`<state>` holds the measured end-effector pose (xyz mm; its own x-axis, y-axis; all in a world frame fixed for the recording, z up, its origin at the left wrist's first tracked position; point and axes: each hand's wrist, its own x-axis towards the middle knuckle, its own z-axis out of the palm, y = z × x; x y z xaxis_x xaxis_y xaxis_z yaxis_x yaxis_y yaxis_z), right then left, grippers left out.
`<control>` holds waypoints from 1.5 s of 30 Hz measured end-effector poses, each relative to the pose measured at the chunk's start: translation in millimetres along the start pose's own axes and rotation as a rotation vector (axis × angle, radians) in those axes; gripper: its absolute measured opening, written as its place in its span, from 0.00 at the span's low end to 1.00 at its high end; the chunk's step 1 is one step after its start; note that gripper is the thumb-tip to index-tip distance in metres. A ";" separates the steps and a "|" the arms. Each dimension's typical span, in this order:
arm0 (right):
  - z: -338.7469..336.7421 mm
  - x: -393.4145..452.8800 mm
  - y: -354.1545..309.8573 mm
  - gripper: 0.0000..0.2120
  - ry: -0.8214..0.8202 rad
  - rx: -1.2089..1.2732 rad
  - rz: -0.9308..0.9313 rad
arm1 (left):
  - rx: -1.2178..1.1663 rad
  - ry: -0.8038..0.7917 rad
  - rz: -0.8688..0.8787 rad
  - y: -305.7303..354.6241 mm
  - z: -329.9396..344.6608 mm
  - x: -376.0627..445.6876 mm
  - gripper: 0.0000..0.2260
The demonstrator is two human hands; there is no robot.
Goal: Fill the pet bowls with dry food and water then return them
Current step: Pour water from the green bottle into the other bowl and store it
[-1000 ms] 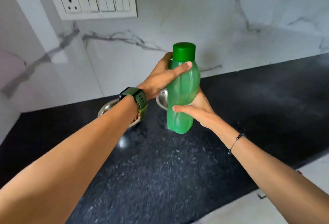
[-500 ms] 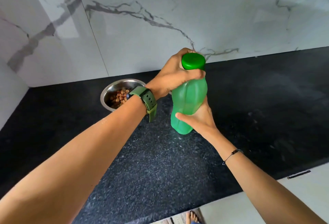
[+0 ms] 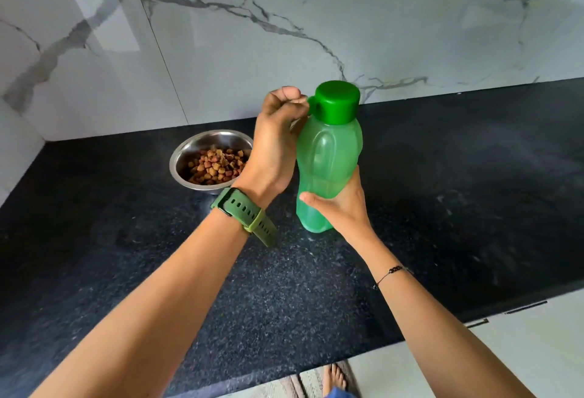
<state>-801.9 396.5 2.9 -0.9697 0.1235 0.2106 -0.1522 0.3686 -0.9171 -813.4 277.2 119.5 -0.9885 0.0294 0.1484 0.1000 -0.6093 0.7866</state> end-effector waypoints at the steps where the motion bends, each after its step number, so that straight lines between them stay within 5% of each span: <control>1: -0.1 0.5 0.1 0.44 0.002 0.002 0.003 | 0.003 0.008 -0.002 -0.9 -1.9 1.0 0.08; 4: -1.0 2.4 2.3 0.43 -0.004 -0.004 -0.001 | 0.177 -0.019 0.042 -4.5 -6.4 11.1 0.14; 11: -5.5 5.3 4.9 0.42 -0.050 -0.027 -0.037 | 0.400 -0.445 -0.119 11.3 -20.3 42.2 0.25; 16: -5.3 6.5 5.5 0.45 -0.054 -0.059 -0.045 | 0.525 -0.530 -0.147 8.5 -19.6 41.9 0.34; 22: -3.7 7.2 7.9 0.43 -0.046 -0.062 -0.021 | 0.660 -0.242 0.052 -5.1 8.2 24.5 0.24; 26: -1.5 7.3 7.1 0.40 -0.038 -0.063 -0.021 | 0.845 0.033 0.196 -23.4 27.5 12.1 0.27; 32: -2.4 7.9 10.8 0.44 -0.045 -0.032 -0.021 | 0.129 -0.062 0.038 -15.5 -0.5 12.5 0.17; 36: -2.5 8.3 12.1 0.44 -0.041 -0.037 -0.030 | 0.010 -0.037 0.073 -19.7 -1.4 9.1 0.09; 40: -1.3 7.8 12.2 0.45 -0.028 -0.042 -0.014 | 0.318 -0.174 0.088 -18.5 -7.8 13.6 0.19; 45: -1.3 5.4 10.6 0.44 -0.033 -0.043 -0.021 | 0.472 -0.320 -0.038 -6.5 -18.1 26.2 0.47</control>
<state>-808.5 402.2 -5.2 -0.9722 0.0855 0.2179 -0.1649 0.4105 -0.8968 -842.0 267.6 107.4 -0.9161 0.3277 0.2308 0.1773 -0.1851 0.9666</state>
